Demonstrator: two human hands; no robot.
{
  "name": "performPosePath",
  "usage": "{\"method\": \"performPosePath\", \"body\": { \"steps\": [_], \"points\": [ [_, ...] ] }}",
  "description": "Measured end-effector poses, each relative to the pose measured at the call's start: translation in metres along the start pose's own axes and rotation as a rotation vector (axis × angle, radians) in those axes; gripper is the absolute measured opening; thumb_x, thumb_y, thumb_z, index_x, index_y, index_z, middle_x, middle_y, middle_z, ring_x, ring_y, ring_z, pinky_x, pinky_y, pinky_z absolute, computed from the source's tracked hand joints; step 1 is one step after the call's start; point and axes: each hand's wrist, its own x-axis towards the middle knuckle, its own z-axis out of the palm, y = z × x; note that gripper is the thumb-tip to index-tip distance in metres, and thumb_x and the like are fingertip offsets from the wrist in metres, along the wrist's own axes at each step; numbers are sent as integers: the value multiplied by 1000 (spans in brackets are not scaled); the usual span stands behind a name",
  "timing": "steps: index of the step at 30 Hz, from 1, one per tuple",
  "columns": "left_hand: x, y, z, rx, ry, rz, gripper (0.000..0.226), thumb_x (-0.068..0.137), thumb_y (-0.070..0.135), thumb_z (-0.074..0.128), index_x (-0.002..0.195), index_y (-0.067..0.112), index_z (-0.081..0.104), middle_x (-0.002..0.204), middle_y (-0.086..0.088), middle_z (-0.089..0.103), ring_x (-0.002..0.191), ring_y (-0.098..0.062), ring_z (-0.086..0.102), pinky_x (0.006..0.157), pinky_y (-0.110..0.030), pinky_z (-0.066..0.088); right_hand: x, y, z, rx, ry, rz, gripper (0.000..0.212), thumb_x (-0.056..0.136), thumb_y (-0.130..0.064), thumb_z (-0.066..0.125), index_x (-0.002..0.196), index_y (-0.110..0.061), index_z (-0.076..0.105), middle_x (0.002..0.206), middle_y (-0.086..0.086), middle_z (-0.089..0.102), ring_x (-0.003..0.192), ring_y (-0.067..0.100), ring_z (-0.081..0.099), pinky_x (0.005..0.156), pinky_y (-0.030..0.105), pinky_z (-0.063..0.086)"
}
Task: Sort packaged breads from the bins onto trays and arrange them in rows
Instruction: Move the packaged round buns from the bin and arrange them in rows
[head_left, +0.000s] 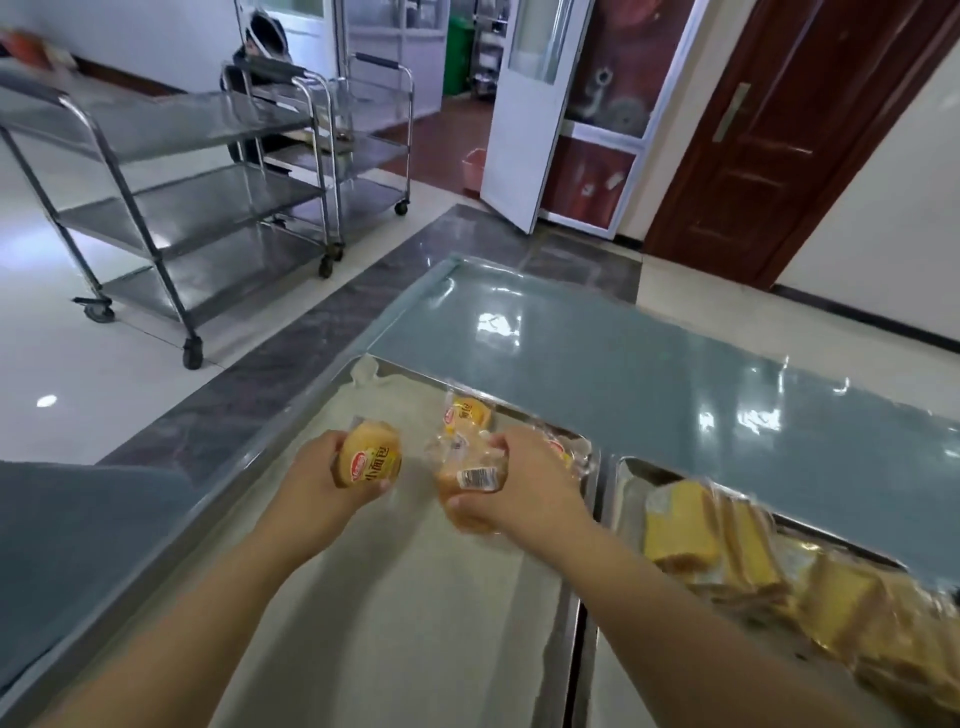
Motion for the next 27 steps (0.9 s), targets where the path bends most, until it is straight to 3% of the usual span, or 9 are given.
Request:
{"method": "performPosePath", "body": {
  "steps": [4,7,11,15,17,19,21,24,27],
  "points": [
    [54,-11,-1,-51,13,19,48,73,32,78,112,28,51,106,4,62,93,-12,61,82,-39,54,57,-23,21,111,-65,-35,79,68,-35,83,133,-27,38,130,-6,46,118,17,47,99,38,46],
    [82,-23,-1,-181,3,37,57,78,32,73,121,33,35,114,6,56,100,-14,60,85,-44,53,92,-32,44,210,-72,-29,83,67,-30,85,134,-28,36,129,-6,46,118,15,48,101,38,45],
    [101,-34,8,-256,-64,30,52,88,32,63,117,37,20,116,6,51,105,-13,56,87,-35,49,124,-22,66,231,-123,46,99,65,-29,85,142,-30,22,139,-2,42,125,23,46,101,47,45],
    [110,-51,15,-159,-118,-103,26,96,35,45,119,33,32,123,-3,45,113,-22,46,98,-45,41,133,-7,65,126,-151,96,104,79,-37,74,151,-25,-1,156,2,15,144,27,11,117,49,18],
    [108,-52,19,-13,-63,-133,27,96,35,42,122,29,37,131,-7,35,119,-25,34,102,-46,34,131,-5,65,74,-110,64,93,84,-43,67,150,-26,4,155,0,13,144,26,10,117,49,19],
    [102,-47,21,134,39,-101,41,95,39,44,133,25,34,142,-3,20,130,-28,20,107,-48,27,128,-5,66,32,-64,37,77,88,-43,62,148,-26,18,151,-1,20,139,22,22,114,47,29],
    [96,-40,22,231,143,-74,55,92,42,50,140,25,28,144,-3,17,134,-29,16,108,-48,27,125,-5,66,-34,-45,21,62,89,-38,62,142,-27,33,145,-4,28,131,17,36,108,42,40],
    [94,-35,16,302,163,-41,58,90,38,57,139,20,31,140,-9,33,130,-27,32,102,-44,38,116,-8,59,-135,-62,-4,53,87,-33,65,135,-29,44,139,-5,34,122,15,44,101,37,47],
    [95,-26,1,469,80,-23,44,89,37,57,127,15,49,121,-8,53,107,-22,53,89,-35,47,101,-15,37,-130,-70,-11,34,88,-31,64,121,-28,54,126,-7,45,110,13,50,93,30,46]
  ]
}}
